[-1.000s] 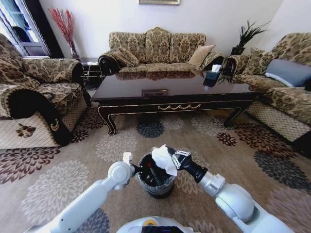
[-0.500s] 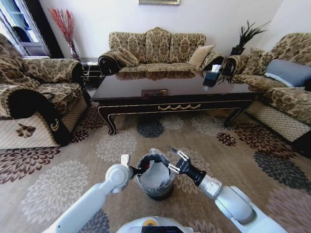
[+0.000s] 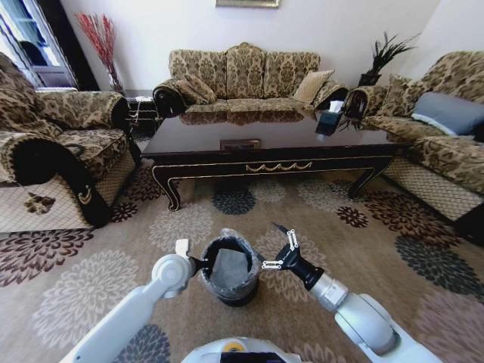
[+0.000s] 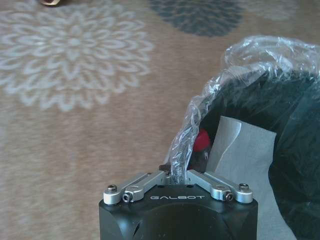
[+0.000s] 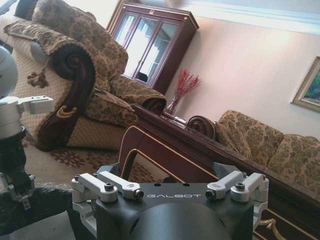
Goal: Move to the front of the table and pick up the trash from the floor, then place it into the trash bin.
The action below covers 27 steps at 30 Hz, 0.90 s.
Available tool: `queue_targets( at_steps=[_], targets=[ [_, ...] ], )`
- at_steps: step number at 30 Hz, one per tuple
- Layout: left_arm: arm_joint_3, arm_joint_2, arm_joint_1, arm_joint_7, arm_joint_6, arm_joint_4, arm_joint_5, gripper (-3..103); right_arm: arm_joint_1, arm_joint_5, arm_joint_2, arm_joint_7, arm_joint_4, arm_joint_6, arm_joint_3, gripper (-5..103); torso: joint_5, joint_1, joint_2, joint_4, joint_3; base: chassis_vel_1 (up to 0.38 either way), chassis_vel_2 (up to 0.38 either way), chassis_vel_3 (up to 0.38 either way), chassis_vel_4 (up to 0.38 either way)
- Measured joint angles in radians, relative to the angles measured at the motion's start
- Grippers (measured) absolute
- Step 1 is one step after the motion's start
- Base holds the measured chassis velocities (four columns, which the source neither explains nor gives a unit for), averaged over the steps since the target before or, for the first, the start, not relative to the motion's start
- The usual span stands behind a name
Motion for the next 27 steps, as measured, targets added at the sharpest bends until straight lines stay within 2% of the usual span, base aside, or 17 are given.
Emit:
queue_targets(
  at_steps=[4, 12, 18, 20, 22, 26, 27],
  targets=[
    [-0.051, 0.009, 0.005, 0.006, 0.000, 0.051, 0.001, 0, -0.003, 0.050, 0.014, 0.032, -0.013, -0.015, -0.003, 100, 0.0000, 0.000, 0.000, 0.0000, 0.000, 0.000, 0.000, 0.000, 0.000],
    [-0.060, -0.008, -0.009, 0.017, 0.000, 0.105, 0.006, 0, -0.015, 0.067, 0.027, 0.044, -0.021, -0.018, -0.002, 100, -0.0001, 0.000, 0.000, -0.0002, 0.000, 0.000, 0.000, 0.000, 0.000],
    [-0.060, -0.014, -0.005, 0.063, 0.000, 0.117, 0.041, -2, -0.023, 0.066, 0.030, 0.042, -0.026, -0.015, 0.001, 100, -0.0001, 0.000, 0.000, -0.0002, 0.000, 0.000, 0.000, 0.000, 0.000],
    [-0.060, -0.017, -0.004, 0.066, 0.000, 0.117, 0.052, 8, -0.021, 0.066, 0.030, 0.040, -0.027, -0.015, 0.001, 100, 0.0001, 0.000, 0.000, -0.0002, 0.000, 0.000, 0.000, 0.000, 0.000],
    [-0.061, -0.020, -0.003, 0.072, -0.001, 0.118, 0.060, 8, -0.021, 0.066, 0.029, 0.039, -0.027, -0.015, 0.001, 100, 0.0002, 0.000, 0.000, -0.0003, 0.000, 0.000, 0.000, 0.000, 0.000],
    [-0.062, -0.021, 0.006, 0.087, -0.001, 0.111, 0.087, 30, -0.023, 0.063, 0.031, 0.035, -0.030, -0.014, 0.001, 100, 0.0001, 0.000, 0.000, -0.0001, 0.000, 0.000, 0.000, 0.000, 0.000],
    [-0.062, -0.021, 0.006, 0.087, -0.001, 0.111, 0.087, 30, -0.023, 0.063, 0.031, 0.035, -0.030, -0.014, 0.001, 100, 0.0001, 0.000, 0.000, -0.0001, 0.000, 0.000, 0.000, 0.000, 0.000]
  ],
)
